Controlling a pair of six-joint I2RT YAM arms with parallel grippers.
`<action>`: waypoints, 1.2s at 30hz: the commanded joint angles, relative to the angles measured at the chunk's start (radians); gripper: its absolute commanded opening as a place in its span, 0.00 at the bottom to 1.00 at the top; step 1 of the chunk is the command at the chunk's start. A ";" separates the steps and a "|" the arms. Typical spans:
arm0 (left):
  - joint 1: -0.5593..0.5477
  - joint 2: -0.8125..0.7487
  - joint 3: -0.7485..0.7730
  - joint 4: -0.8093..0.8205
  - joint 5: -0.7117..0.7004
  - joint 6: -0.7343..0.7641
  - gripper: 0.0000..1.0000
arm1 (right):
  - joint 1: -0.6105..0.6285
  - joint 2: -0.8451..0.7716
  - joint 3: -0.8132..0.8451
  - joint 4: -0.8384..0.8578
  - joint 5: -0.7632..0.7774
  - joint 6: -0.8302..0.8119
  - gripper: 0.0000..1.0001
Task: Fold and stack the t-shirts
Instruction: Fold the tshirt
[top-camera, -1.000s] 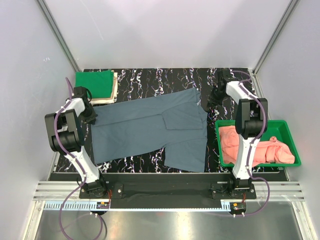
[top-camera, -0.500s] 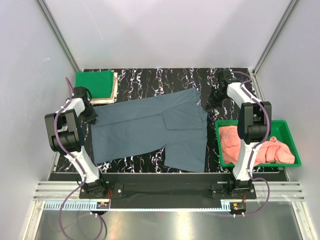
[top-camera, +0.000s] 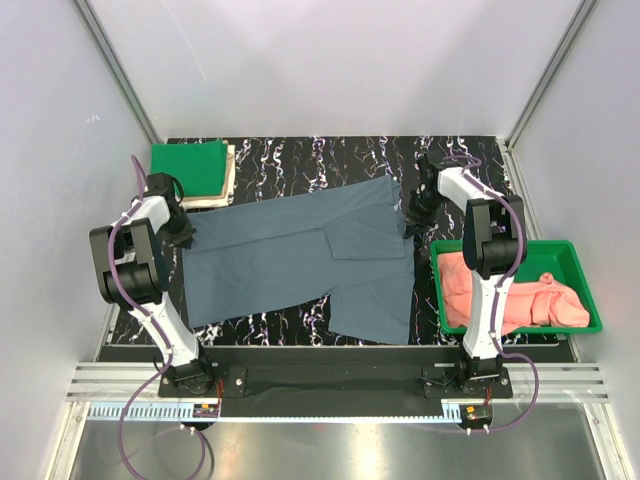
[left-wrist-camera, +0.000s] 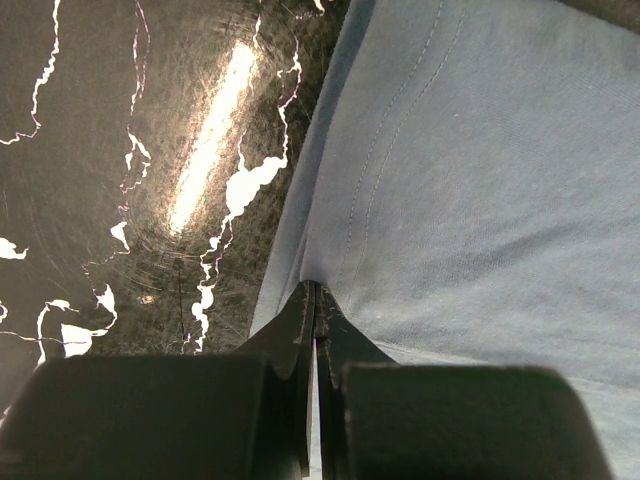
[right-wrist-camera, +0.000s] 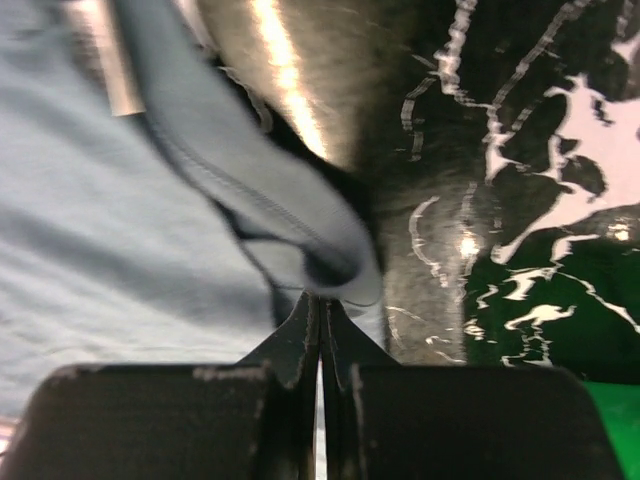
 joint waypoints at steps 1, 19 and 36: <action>0.000 -0.006 0.035 0.014 0.013 0.003 0.00 | 0.005 0.009 0.041 -0.039 0.088 -0.009 0.00; 0.000 -0.001 0.055 0.013 -0.120 -0.007 0.00 | 0.003 0.066 0.038 -0.047 0.252 -0.021 0.00; -0.018 -0.091 0.086 -0.076 -0.083 -0.026 0.26 | 0.040 -0.135 0.089 -0.027 0.201 0.037 0.19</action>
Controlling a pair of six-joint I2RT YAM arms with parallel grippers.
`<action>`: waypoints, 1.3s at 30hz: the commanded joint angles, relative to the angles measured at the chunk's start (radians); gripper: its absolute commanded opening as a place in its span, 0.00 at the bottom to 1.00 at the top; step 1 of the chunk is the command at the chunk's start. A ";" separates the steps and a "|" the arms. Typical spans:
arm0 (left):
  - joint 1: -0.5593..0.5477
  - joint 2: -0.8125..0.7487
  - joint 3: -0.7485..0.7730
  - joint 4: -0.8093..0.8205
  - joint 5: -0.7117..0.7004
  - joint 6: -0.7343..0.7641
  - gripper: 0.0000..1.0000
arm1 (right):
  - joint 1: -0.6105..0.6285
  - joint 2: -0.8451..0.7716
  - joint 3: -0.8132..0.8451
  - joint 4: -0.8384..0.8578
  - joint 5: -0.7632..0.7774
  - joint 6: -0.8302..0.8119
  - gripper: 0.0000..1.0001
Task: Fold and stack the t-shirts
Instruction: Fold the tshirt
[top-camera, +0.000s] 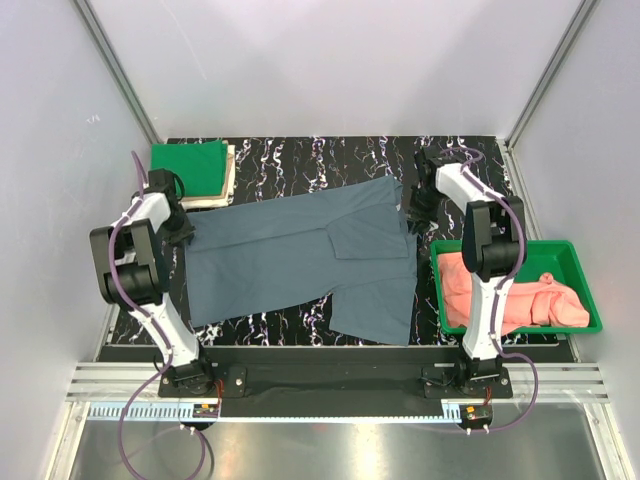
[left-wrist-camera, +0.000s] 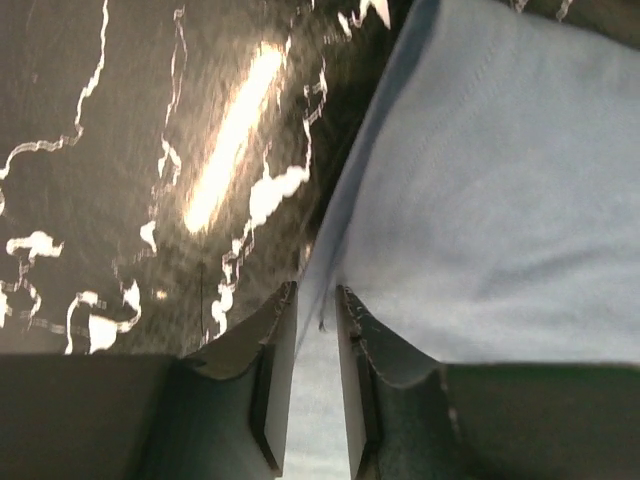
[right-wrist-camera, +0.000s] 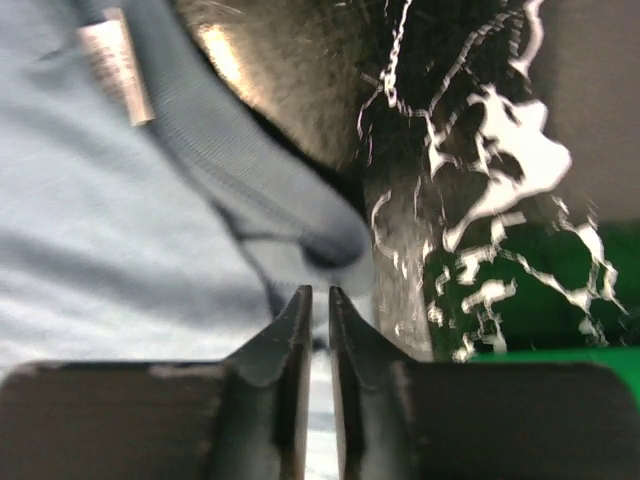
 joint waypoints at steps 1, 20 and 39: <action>-0.005 -0.118 0.056 -0.064 -0.020 -0.028 0.26 | 0.014 -0.155 0.047 0.007 0.076 0.049 0.23; 0.014 -0.643 -0.303 -0.130 0.048 -0.602 0.47 | 0.335 -0.888 -0.685 -0.059 0.130 0.560 0.45; 0.017 -0.706 -0.423 -0.179 0.056 -0.719 0.46 | 0.478 -0.989 -1.005 -0.048 0.095 0.927 0.44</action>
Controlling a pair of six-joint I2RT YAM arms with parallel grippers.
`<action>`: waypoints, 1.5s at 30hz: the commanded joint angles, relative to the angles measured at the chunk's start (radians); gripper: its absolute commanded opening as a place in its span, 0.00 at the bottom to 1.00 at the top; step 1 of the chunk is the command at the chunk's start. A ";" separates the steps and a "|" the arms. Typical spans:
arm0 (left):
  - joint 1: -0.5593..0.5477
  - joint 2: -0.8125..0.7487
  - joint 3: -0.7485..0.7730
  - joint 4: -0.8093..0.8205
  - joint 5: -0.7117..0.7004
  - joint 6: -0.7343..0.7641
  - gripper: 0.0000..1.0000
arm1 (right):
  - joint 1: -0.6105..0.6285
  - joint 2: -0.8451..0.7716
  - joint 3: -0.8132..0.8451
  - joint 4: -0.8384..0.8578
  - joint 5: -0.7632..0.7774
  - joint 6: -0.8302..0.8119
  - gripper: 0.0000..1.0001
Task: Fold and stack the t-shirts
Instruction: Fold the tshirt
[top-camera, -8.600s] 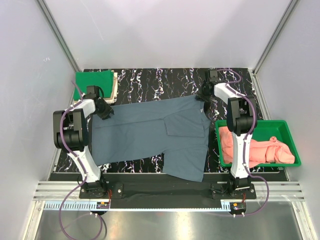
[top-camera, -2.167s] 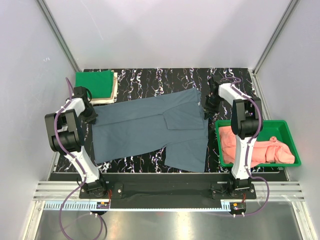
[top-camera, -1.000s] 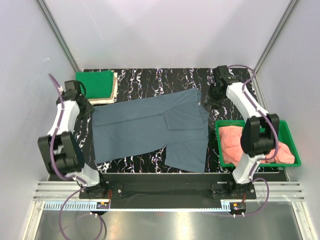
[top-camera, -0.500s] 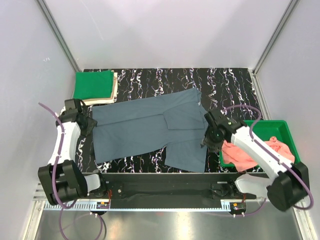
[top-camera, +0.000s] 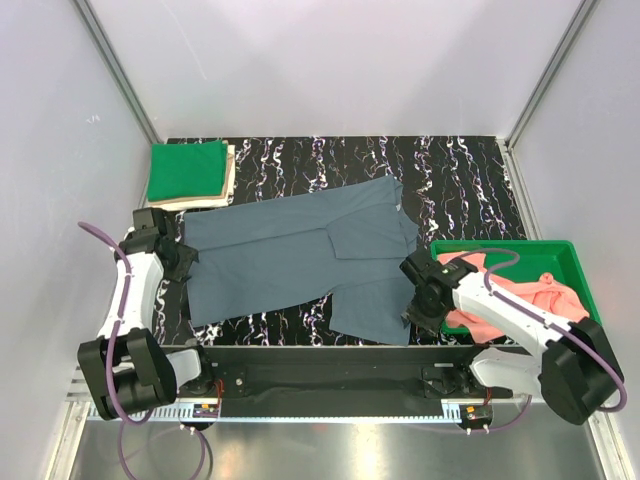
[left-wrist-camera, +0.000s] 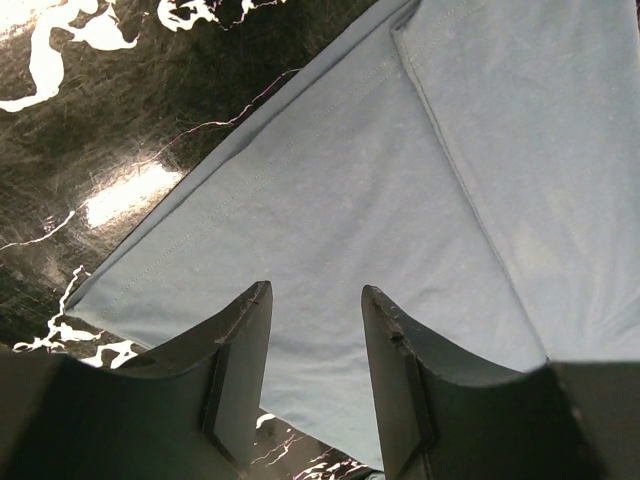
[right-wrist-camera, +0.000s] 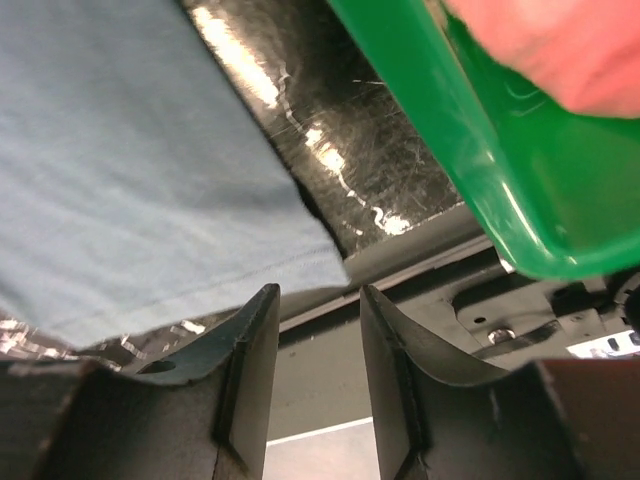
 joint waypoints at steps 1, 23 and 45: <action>0.006 -0.006 -0.004 0.006 -0.014 -0.018 0.46 | 0.018 0.027 -0.021 0.066 -0.003 0.078 0.43; 0.009 0.024 0.050 -0.116 -0.098 -0.118 0.45 | 0.156 0.194 -0.015 0.095 0.056 0.176 0.41; 0.015 -0.110 -0.076 -0.336 -0.067 -0.345 0.45 | 0.159 0.116 0.280 0.188 0.130 -0.123 0.00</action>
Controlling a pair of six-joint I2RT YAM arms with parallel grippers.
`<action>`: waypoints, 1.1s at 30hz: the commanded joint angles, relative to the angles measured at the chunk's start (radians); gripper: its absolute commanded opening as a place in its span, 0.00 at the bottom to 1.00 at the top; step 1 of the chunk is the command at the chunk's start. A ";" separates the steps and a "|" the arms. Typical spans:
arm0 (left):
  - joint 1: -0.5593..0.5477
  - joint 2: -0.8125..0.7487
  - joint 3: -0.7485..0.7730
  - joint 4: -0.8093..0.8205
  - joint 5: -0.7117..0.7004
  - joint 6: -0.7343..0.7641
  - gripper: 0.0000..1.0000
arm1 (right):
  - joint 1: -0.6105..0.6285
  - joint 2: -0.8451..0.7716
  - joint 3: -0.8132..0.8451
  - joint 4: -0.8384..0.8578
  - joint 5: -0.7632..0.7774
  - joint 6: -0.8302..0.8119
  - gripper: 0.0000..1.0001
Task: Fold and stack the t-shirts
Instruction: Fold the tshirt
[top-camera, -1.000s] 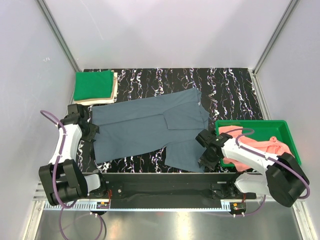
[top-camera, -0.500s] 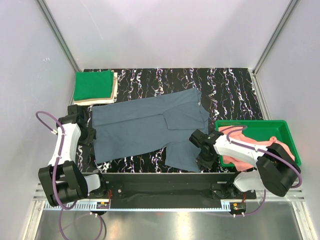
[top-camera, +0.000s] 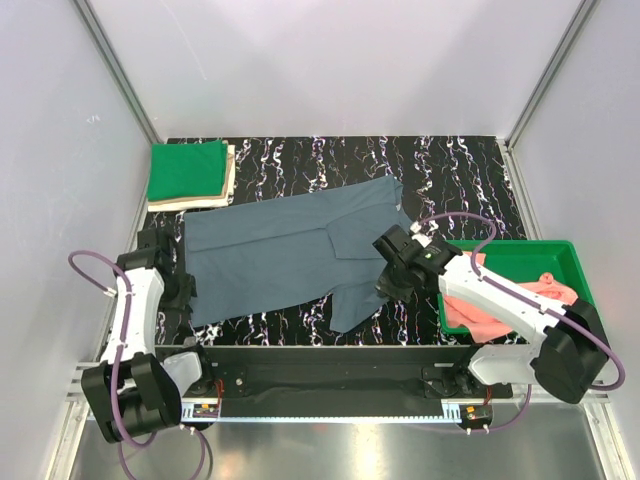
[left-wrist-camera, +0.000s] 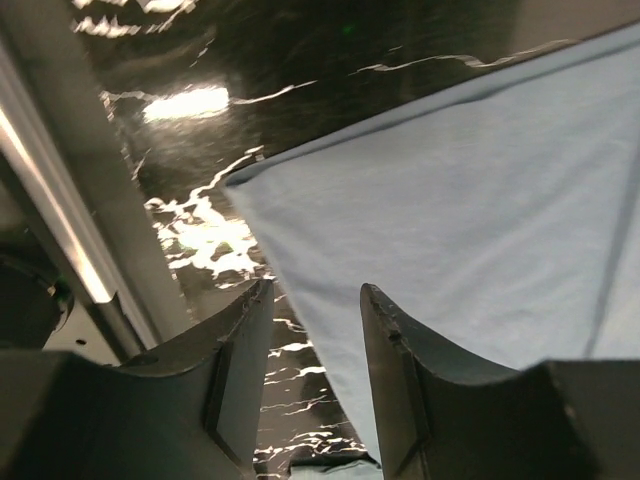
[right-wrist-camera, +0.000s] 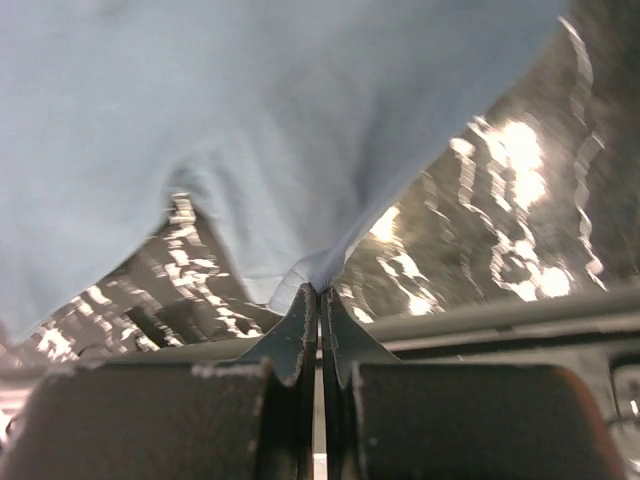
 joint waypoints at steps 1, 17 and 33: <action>0.006 0.020 -0.020 -0.008 0.045 -0.043 0.46 | 0.008 -0.007 0.033 0.088 0.034 -0.124 0.00; 0.014 -0.028 -0.166 -0.020 0.002 -0.222 0.58 | 0.007 -0.026 0.019 0.191 -0.031 -0.288 0.00; 0.012 0.136 -0.172 0.101 -0.071 -0.224 0.52 | 0.007 -0.115 -0.005 0.199 0.003 -0.290 0.00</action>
